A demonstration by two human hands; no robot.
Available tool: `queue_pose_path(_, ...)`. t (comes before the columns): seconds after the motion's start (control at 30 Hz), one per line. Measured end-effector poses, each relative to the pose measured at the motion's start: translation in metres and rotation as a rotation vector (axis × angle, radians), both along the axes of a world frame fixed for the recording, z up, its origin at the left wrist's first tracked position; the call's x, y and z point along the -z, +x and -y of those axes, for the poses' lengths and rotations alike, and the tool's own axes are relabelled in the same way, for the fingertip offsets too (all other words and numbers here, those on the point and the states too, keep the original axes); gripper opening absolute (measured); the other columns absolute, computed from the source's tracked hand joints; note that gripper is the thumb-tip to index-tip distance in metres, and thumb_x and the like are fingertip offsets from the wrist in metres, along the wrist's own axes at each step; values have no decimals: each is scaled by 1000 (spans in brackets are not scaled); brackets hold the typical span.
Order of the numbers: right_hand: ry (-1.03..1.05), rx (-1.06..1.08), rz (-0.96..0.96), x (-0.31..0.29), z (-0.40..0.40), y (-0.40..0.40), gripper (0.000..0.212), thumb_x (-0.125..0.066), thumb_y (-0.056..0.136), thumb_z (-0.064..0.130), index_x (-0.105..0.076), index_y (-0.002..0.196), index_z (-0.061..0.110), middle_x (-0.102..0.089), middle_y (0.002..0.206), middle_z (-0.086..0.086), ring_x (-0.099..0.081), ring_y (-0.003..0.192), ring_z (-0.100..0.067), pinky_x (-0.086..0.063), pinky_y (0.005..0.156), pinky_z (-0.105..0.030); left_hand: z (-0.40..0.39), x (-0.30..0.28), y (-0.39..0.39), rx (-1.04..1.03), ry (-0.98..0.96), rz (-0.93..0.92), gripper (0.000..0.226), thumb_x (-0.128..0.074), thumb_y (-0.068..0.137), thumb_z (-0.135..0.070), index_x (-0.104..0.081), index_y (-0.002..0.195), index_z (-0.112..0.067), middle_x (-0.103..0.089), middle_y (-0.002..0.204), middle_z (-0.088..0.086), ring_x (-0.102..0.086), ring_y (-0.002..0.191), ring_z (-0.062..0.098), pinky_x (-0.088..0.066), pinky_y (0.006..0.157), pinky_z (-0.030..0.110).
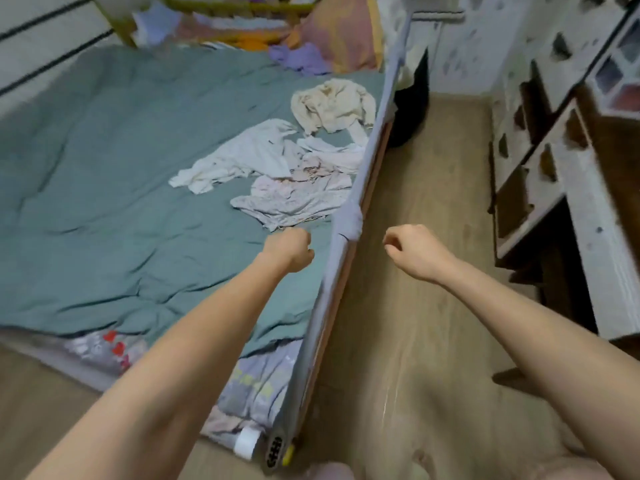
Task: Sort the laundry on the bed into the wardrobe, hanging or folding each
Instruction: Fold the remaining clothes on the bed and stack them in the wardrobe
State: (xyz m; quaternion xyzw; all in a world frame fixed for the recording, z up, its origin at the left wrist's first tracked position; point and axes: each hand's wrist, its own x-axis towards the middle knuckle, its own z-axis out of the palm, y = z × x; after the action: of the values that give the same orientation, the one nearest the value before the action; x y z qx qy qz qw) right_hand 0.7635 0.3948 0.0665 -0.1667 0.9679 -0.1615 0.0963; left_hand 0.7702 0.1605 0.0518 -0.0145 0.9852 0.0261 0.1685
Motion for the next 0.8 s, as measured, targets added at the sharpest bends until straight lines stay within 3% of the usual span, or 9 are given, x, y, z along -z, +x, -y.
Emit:
queue_pose_path(0.33,58,-339,42,12,47,-139,21,-46,88,16,-64,98,12,-66,105,-18,-60,97,-35,-49,77,-38,35,8,-12,-455,-38,60,37,-47,94,-31,-56,126,-15,-59,127,8,-55,115,30,-43,90,36)
queue_pose_path(0.8,222,-535,258,86,189,-363,24,-49,90,18,-60,108,6,-63,114,-16,-56,105,-32,-46,84,-35,111,62,-202,-610,89,177,40,-46,95,-29,-49,132,-15,-53,135,10,-51,122,31,-42,94,37)
